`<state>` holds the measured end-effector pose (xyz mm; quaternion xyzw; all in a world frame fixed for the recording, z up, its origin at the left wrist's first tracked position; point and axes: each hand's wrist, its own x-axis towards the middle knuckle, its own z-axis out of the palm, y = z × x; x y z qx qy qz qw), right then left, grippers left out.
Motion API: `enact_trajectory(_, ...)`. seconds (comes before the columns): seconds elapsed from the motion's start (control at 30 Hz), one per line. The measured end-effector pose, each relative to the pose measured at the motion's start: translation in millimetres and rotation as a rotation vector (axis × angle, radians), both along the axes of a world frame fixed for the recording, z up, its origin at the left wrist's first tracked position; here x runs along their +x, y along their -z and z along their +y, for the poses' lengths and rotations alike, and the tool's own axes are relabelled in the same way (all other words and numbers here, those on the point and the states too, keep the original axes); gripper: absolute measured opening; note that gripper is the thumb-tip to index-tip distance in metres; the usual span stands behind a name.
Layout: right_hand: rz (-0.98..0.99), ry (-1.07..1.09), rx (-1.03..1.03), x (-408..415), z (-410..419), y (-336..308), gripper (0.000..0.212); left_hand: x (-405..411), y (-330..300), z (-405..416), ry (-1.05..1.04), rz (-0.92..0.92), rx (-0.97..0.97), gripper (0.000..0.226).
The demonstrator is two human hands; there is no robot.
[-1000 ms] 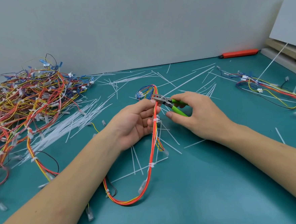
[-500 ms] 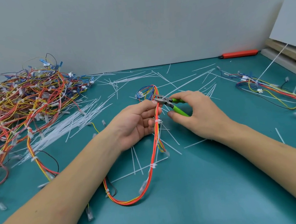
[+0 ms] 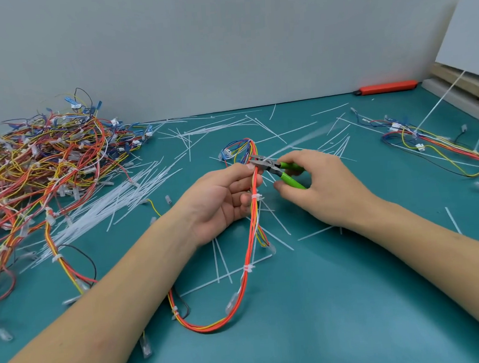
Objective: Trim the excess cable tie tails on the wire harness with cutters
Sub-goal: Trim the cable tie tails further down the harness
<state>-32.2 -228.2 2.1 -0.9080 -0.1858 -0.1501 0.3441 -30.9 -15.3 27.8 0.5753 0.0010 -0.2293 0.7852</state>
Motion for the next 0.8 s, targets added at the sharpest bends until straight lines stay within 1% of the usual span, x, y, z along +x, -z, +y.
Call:
enact_trajectory(0.03,0.001,0.007,-0.025,-0.8,1.3,-0.7,0.030,0.3,0.1,0.2,-0.003,0.001,-0.001,0.012)
enact_trajectory(0.1,-0.007,0.015,-0.050,-1.2,2.1,-1.6,0.038,0.9,0.3,0.1,-0.003,0.002,-0.003,0.013)
enact_trajectory(0.27,-0.024,0.002,-0.051,0.9,1.5,-0.9,0.038,1.9,1.7,0.8,0.003,-0.001,-0.004,0.014)
enact_trajectory(0.33,-0.026,-0.003,-0.055,1.4,1.8,0.0,0.033,2.3,2.4,1.1,0.004,0.000,-0.003,0.013)
enact_trajectory(0.4,-0.020,-0.004,-0.028,1.8,1.1,0.7,0.015,2.5,2.4,0.9,0.009,-0.003,-0.001,0.013)
enact_trajectory(0.43,-0.014,0.001,-0.012,1.8,0.0,0.4,0.010,2.6,2.3,0.7,0.011,-0.004,0.001,0.012)
enact_trajectory(0.5,-0.009,0.016,0.010,1.2,-1.4,-0.7,0.015,2.6,2.3,0.9,0.011,-0.005,0.006,0.012)
enact_trajectory(0.57,-0.014,0.014,0.010,0.2,-1.8,-0.9,0.016,2.3,1.7,0.9,0.010,-0.005,0.012,0.012)
enact_trajectory(0.67,-0.021,-0.009,0.028,-2.1,1.1,-1.0,0.009,0.6,0.4,-0.3,0.003,-0.007,0.013,0.013)
enact_trajectory(0.7,-0.011,-0.014,0.021,-2.8,2.7,-1.8,0.011,0.3,0.0,-0.3,-0.004,-0.005,0.013,0.013)
enact_trajectory(0.77,0.001,-0.011,-0.020,-3.1,4.5,-3.3,0.029,0.0,-0.3,-0.3,-0.009,-0.003,0.016,0.012)
enact_trajectory(0.8,-0.008,-0.005,-0.041,-3.1,4.7,-4.3,0.033,0.1,-0.3,-0.5,-0.007,-0.004,0.018,0.012)
